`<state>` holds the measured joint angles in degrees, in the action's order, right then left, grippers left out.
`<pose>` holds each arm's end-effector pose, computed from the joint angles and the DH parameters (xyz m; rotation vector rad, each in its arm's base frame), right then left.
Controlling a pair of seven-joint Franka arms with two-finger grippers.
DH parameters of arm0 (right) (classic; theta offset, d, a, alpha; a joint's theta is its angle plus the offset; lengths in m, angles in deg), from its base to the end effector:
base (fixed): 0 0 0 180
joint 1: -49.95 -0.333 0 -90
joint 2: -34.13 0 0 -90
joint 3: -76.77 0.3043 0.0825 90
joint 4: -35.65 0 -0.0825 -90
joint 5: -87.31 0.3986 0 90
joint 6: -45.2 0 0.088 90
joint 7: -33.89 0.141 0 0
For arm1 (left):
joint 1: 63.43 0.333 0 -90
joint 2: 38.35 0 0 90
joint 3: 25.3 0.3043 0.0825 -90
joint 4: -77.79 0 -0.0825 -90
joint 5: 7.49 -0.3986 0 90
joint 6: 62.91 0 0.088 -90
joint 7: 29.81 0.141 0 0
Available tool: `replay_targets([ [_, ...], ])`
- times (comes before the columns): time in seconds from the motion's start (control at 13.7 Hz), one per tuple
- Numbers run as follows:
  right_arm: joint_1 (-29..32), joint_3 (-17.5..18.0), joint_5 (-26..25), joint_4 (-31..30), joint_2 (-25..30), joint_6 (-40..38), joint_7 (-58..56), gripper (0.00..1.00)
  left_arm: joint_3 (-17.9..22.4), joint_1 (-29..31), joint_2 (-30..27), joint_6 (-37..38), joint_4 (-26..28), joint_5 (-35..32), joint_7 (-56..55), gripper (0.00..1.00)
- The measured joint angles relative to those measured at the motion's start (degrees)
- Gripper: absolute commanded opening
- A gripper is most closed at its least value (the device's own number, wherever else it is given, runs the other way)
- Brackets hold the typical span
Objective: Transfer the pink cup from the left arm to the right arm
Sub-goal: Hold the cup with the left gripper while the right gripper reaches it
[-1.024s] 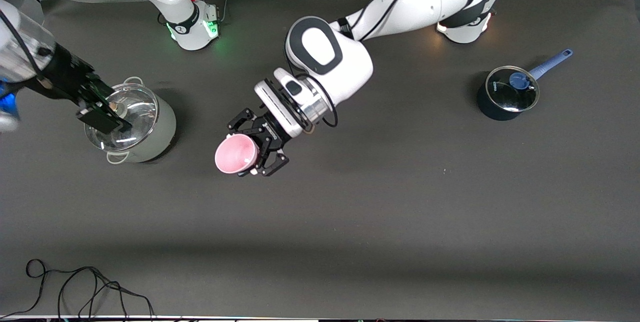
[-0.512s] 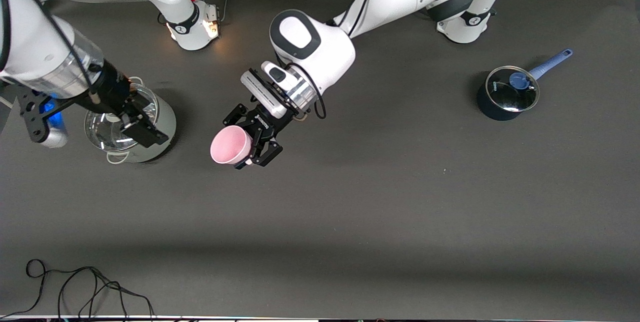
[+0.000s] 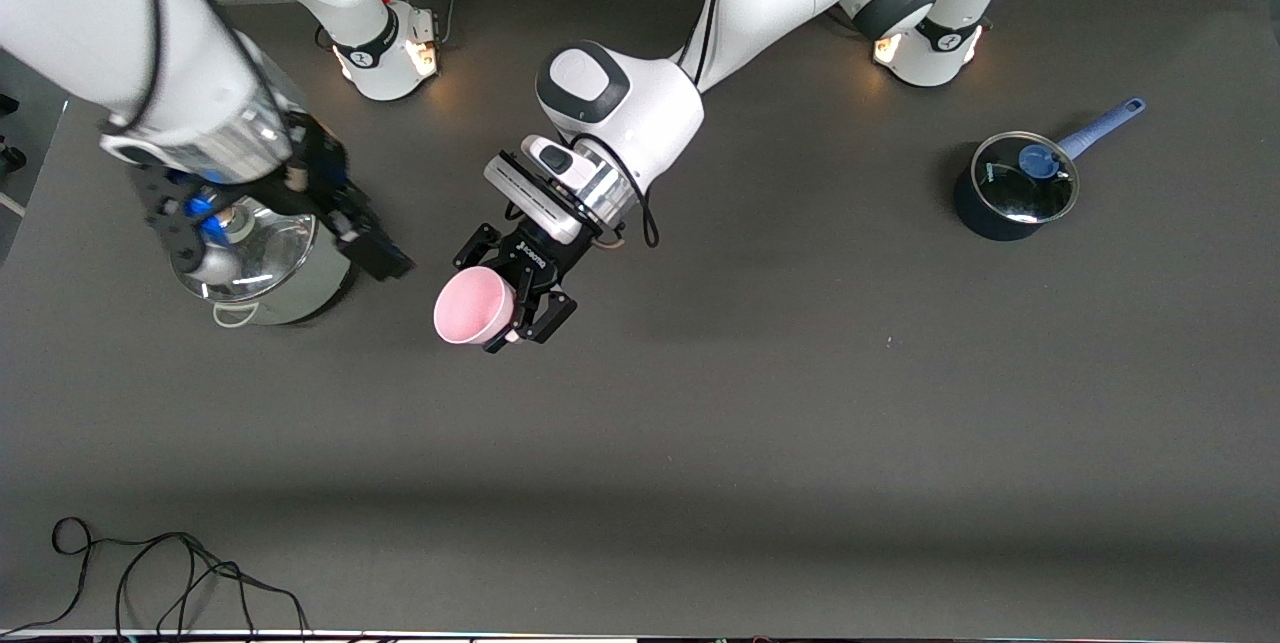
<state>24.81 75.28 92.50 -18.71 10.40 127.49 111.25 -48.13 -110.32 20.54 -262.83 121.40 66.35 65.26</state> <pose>0.6054 0.2849 0.6077 -2.7198 1.3465 0.0218 0.5545 -0.6172 0.4084 1.9607 -0.8634 1.6909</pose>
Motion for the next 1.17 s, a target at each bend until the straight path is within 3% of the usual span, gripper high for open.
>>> replay_targets([
  [1.17,-0.6,0.0,-0.3,-0.2,-4.7,9.0,0.4,0.99,0.0,-0.1,0.0,0.0,0.0,0.0,-0.2,0.0],
])
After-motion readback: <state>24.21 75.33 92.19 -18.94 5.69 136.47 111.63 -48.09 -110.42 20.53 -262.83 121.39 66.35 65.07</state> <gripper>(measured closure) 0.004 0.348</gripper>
